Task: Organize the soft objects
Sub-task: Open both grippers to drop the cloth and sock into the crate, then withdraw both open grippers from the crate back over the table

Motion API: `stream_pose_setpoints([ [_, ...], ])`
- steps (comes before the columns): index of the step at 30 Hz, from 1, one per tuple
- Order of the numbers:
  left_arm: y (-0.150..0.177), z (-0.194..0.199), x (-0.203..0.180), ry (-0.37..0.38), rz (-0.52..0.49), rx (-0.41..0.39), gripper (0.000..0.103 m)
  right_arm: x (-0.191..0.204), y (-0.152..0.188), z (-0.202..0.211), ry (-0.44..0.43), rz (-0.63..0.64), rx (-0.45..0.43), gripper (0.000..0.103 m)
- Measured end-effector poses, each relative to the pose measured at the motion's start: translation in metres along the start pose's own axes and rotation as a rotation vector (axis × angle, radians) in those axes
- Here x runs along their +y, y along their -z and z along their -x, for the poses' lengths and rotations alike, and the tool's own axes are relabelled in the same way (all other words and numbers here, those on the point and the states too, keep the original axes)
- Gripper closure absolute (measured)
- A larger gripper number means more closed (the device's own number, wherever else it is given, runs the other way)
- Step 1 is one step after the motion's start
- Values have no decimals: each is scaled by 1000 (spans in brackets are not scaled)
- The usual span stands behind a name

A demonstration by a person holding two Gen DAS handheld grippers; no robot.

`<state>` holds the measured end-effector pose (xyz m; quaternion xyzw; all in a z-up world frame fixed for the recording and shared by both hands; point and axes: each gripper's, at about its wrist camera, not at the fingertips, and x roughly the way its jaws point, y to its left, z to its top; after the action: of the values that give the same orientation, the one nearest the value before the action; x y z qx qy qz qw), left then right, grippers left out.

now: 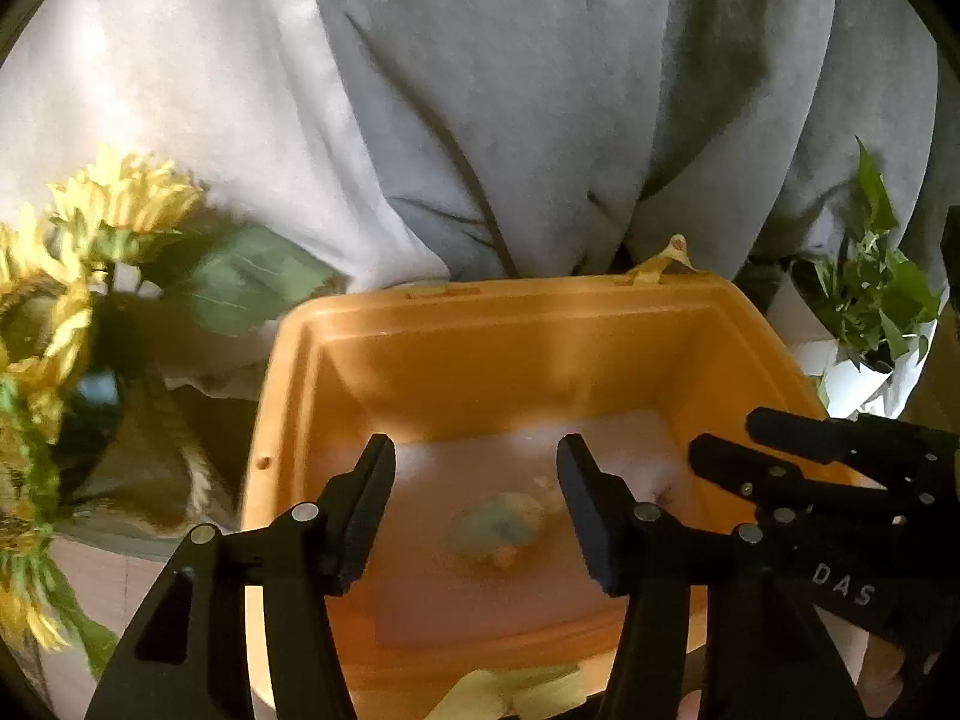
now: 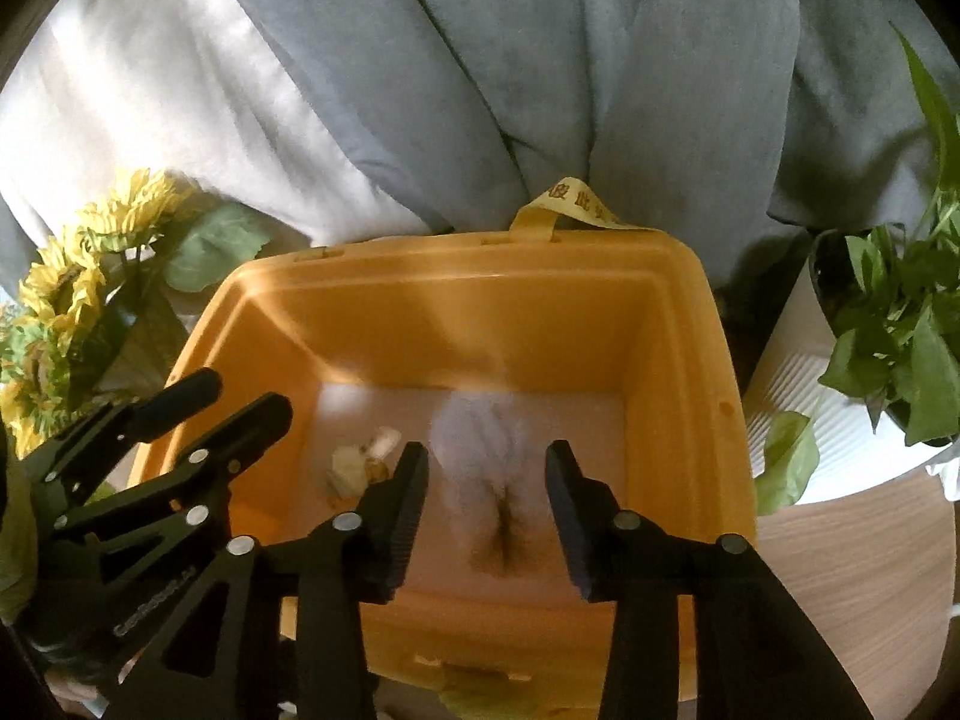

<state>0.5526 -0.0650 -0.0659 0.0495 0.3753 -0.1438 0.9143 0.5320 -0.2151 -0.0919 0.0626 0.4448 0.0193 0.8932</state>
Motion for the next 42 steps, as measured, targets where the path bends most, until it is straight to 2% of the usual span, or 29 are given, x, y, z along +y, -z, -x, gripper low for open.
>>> stream_pose_setpoints([
  [3,1,9,2,-30,2,-22,40,1,0,5,36,12,-20,57],
  [6,4,21,1,-54,-3,-45,38,-2,3,15,59,11,-51,52],
  [13,9,60,-1,-58,19,-121,35,2,14,52,124,35,-146,51],
  [18,20,94,-6,-74,43,-181,32,4,27,85,125,36,-213,46],
  [24,36,123,-18,-66,54,-208,31,1,46,119,124,25,-258,46],
  [32,60,165,-46,-67,18,-283,28,-10,78,162,114,12,-318,41],
  [42,89,199,-74,-93,13,-316,25,-27,117,202,126,-18,-370,41],
])
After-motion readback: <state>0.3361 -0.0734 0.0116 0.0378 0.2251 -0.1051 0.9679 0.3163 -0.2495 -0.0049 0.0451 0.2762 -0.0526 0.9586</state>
